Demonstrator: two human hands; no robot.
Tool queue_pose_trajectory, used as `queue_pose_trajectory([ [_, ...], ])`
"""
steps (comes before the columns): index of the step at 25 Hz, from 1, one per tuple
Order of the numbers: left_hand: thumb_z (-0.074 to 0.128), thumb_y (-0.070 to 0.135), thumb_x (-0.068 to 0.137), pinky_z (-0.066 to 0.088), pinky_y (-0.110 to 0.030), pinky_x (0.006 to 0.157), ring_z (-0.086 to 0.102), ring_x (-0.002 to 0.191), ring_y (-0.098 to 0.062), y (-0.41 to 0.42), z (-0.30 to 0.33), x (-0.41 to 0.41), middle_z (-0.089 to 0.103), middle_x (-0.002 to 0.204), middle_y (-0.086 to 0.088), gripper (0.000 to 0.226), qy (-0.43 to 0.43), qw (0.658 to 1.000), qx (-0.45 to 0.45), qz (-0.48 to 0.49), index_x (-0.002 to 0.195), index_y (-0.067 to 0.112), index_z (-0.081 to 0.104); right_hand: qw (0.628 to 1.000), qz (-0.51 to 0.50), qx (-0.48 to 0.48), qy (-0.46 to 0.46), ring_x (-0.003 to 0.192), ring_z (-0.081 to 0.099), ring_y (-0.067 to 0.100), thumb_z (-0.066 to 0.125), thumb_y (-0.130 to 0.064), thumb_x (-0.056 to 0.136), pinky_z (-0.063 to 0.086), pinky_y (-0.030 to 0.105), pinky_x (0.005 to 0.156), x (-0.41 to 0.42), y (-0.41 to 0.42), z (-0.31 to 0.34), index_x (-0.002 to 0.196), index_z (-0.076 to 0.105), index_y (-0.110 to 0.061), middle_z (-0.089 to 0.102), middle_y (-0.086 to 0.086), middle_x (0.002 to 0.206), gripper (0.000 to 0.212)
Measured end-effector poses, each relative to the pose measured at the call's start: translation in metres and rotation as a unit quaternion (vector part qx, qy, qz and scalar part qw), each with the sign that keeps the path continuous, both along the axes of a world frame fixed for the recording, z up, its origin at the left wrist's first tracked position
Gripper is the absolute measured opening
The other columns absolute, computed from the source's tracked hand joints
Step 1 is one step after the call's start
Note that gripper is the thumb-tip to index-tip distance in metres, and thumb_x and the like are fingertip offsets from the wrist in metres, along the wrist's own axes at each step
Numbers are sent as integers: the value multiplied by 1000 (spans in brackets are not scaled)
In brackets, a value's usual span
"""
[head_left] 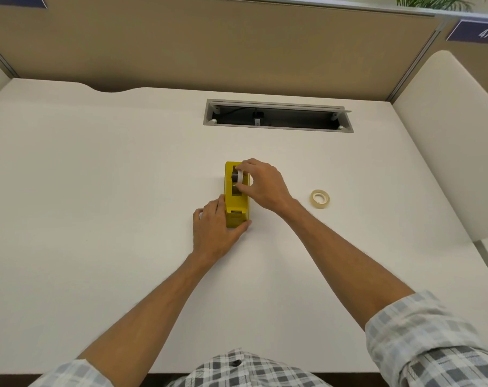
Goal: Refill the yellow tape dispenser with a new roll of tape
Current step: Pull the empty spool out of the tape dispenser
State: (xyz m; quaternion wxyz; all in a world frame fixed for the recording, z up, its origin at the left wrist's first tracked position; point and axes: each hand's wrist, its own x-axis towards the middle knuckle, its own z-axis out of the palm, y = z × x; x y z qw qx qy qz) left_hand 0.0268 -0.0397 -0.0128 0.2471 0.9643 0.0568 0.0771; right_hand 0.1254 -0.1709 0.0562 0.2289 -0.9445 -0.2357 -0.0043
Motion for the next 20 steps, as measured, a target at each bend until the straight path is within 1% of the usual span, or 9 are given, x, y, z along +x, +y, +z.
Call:
queue_pose_trajectory([
  [2, 53, 74, 77, 32, -41, 108, 51, 123, -21, 0, 0, 0, 53, 137, -3, 88, -1, 1000, 3, 1, 142, 17, 36, 1000, 0, 7, 9, 112, 61, 22, 68, -34, 89, 50, 32, 91, 1, 1, 0, 130, 60, -16, 59, 3, 134, 46],
  [6, 53, 74, 77, 31, -41, 108, 51, 123, -20, 1, -1, 0, 54, 136, -3, 88, -1, 1000, 6, 0, 142, 17, 37, 999, -7, 5, 32, 110, 61, 23, 73, -33, 83, 50, 29, 86, 2, 6, 1, 134, 54, -15, 56, 4, 133, 57],
  [10, 53, 74, 77, 32, -40, 106, 52, 120, -20, 1, -2, 0, 56, 133, -3, 86, -8, 1000, 8, -1, 141, 17, 38, 999, -12, -1, 47, 103, 61, 21, 76, -32, 81, 48, 24, 80, 7, 12, 2, 125, 62, -14, 55, 4, 129, 50],
  [13, 53, 73, 77, 33, -40, 105, 53, 119, -20, 2, -3, 1, 57, 131, -3, 86, -15, 1000, 11, -4, 140, 16, 39, 999, -7, -1, 51, 103, 61, 21, 76, -29, 80, 51, 26, 82, 9, 12, 5, 120, 64, -14, 59, 5, 126, 45],
  [15, 53, 73, 77, 33, -40, 105, 53, 118, -20, 2, -3, 1, 58, 131, -3, 85, -15, 1000, 9, -4, 139, 17, 40, 999, 1, -10, 49, 101, 63, 22, 75, -28, 81, 53, 30, 85, 9, 13, 8, 119, 64, -13, 64, 7, 120, 42],
  [17, 54, 73, 77, 33, -41, 105, 53, 119, -21, 2, -3, 1, 57, 131, -3, 85, -15, 1000, 8, -2, 139, 17, 40, 999, 5, -12, 48, 100, 64, 23, 75, -27, 82, 54, 31, 86, 9, 12, 9, 118, 65, -12, 67, 7, 117, 41],
  [20, 54, 73, 77, 33, -41, 105, 53, 118, -21, 2, -3, 0, 58, 130, -4, 85, -17, 1000, 8, -3, 138, 16, 41, 999, 8, -5, 47, 103, 63, 22, 74, -25, 83, 52, 31, 89, 7, 9, 9, 120, 64, -11, 66, 7, 121, 41],
])
